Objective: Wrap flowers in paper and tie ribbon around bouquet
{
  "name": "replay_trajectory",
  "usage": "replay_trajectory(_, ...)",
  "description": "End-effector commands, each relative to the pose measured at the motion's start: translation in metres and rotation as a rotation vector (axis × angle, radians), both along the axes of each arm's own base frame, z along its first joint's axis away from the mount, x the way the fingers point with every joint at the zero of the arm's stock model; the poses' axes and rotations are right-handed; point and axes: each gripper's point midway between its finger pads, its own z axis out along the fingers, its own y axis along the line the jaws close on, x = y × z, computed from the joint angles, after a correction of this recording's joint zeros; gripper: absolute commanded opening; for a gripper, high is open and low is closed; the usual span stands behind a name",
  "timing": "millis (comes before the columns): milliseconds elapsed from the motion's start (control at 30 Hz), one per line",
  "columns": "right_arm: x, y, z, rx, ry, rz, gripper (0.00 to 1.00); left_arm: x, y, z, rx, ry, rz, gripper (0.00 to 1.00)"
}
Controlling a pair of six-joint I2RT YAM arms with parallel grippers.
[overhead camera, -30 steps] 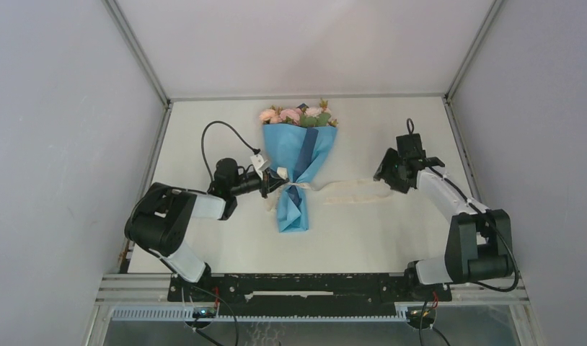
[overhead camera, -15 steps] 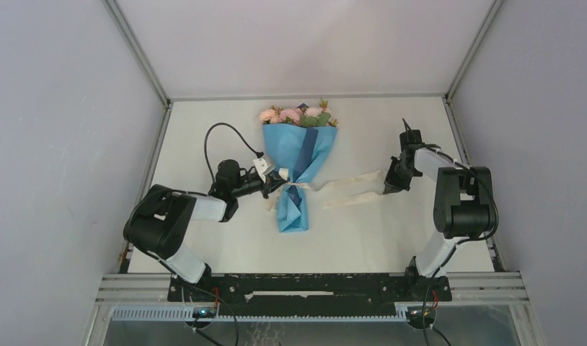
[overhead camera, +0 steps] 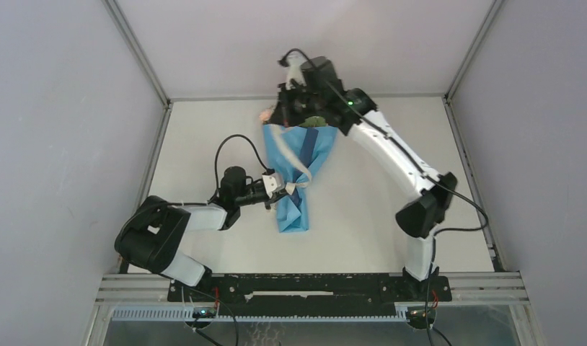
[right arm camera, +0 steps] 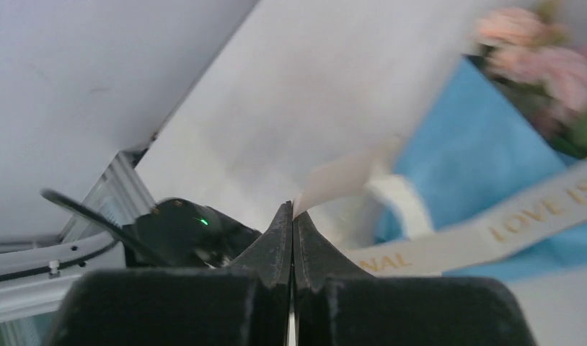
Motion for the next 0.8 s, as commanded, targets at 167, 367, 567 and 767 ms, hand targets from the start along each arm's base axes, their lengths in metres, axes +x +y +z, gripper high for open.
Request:
replay_trajectory(167,-0.003,0.097,-0.078,0.019,0.216,0.207,0.02,-0.011,0.002,0.01,0.027,-0.112,-0.023,0.0)
replay_trajectory(367,-0.017,0.084,-0.062,-0.012,0.127,0.313,0.92,-0.011,0.001,0.013,0.027,-0.121,-0.019,0.0)
replay_trajectory(567,-0.021,0.009,-0.031,0.133,0.011,0.29,1.0,-0.002,0.002,0.019,0.005,-0.095,0.042,0.0)
replay_trajectory(767,-0.088,-0.039,-0.068,0.238,-0.285,0.449,0.99,-0.004,0.0,0.017,-0.002,-0.085,0.031,0.0)
